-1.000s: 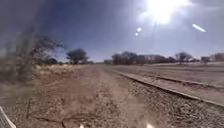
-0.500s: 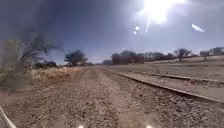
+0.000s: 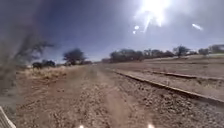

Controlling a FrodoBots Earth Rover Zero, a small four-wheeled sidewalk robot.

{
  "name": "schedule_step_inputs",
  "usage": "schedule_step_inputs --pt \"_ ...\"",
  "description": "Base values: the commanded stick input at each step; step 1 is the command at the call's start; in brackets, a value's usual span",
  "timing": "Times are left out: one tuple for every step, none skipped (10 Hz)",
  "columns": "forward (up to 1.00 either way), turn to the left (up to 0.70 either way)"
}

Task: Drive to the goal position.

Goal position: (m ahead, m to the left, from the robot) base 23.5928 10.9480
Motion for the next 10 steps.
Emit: schedule_step_inputs --pt "0.7 0.19" --pt "0.7 0.06" --pt "0.7 0.0" --pt "0.7 0.0" --pt "0.7 0.0" --pt "0.7 0.0" --pt "0.7 0.0" --pt "0.7 0.0" --pt "0.7 0.01" --pt "0.7 0.02"
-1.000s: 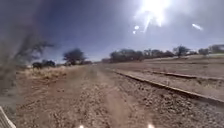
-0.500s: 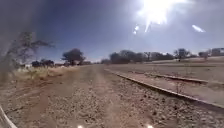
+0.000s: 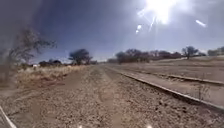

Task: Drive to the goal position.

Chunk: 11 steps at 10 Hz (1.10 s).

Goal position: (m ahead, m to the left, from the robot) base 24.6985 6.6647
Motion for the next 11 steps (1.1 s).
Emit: schedule_step_inputs --pt "0.7 0.25" --pt "0.7 0.14" --pt "0.7 0.02" --pt "0.7 0.0" --pt "0.7 0.0" --pt "0.7 0.0" --pt "0.7 0.0" --pt "0.7 0.0" --pt "0.7 0.0" --pt "0.7 0.0" --pt "0.7 0.0"
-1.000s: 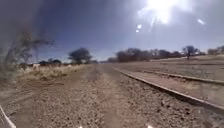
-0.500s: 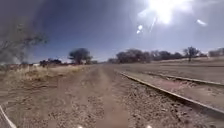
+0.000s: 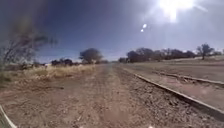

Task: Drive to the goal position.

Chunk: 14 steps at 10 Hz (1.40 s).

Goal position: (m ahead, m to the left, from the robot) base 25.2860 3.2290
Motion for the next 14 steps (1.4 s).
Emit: schedule_step_inputs --pt "0.7 0.0" --pt "0.7 0.0" --pt "0.7 0.0" --pt "0.7 0.0" --pt "0.7 0.34" --pt "0.7 0.31" --pt "0.7 0.28" --pt "0.7 0.0" --pt "0.7 0.0" --pt "0.7 0.0" --pt "0.7 0.0" --pt "0.7 0.0" --pt "0.7 0.0" --pt "0.7 0.0"
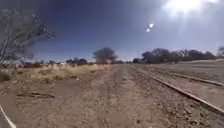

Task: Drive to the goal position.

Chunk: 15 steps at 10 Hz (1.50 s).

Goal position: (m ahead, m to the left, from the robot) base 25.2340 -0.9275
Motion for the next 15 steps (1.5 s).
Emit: schedule_step_inputs --pt "0.7 0.0" --pt "0.7 0.0" --pt "0.7 0.0" --pt "0.7 0.0" --pt "0.7 0.0" --pt "0.7 0.0" --pt "0.7 0.0" --pt "0.7 0.0" --pt "0.7 0.0" --pt "0.7 0.0" --pt "0.7 0.0" --pt "0.7 0.0" --pt "0.7 0.0" --pt "0.7 0.0" --pt "0.7 0.0"
